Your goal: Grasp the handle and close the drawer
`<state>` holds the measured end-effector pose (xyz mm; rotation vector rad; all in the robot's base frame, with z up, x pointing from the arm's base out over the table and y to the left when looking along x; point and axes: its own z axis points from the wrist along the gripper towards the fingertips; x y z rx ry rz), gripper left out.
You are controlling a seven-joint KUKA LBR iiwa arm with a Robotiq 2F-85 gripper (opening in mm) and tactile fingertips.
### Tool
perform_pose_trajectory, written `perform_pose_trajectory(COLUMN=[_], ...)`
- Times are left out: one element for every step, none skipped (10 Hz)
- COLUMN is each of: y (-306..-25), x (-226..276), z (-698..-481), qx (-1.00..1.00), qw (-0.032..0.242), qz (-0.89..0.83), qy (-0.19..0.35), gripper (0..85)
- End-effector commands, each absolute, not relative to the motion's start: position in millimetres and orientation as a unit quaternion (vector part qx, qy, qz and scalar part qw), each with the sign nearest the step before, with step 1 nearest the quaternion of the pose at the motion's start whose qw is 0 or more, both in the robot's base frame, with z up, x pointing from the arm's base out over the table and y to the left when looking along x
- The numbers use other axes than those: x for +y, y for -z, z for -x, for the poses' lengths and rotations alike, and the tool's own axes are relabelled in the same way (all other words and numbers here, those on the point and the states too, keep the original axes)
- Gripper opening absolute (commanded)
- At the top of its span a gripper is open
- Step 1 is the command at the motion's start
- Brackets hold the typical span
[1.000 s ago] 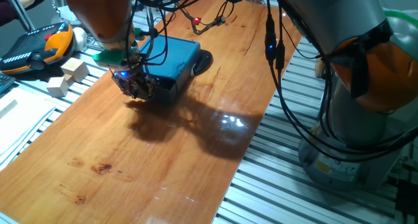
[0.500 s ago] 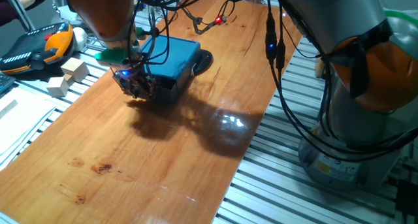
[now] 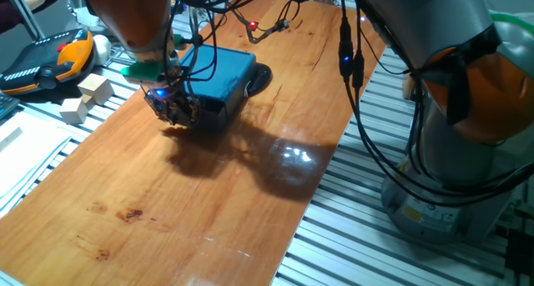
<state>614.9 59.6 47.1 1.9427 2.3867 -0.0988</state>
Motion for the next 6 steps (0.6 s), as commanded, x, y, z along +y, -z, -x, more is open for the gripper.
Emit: perform_pose_trajectory(y=[-47.4,-47.4,-48.0,-48.0,-47.7,-47.6], x=[59.0,58.2,57.3,57.0,56.7,56.6], z=[-614.9,-614.8,-614.7,-614.7,-614.6,-614.5], qx=[0.775,0.774,0.774,0.774,0.771,0.770], qw=[0.032,0.033,0.032,0.032,0.031,0.031], qz=[-0.630,-0.631,-0.631,-0.632,-0.635,-0.636], qy=[0.032,0.034,0.034,0.034,0.033,0.033], gripper=[2.0,2.0,2.0,2.0,2.0,2.0])
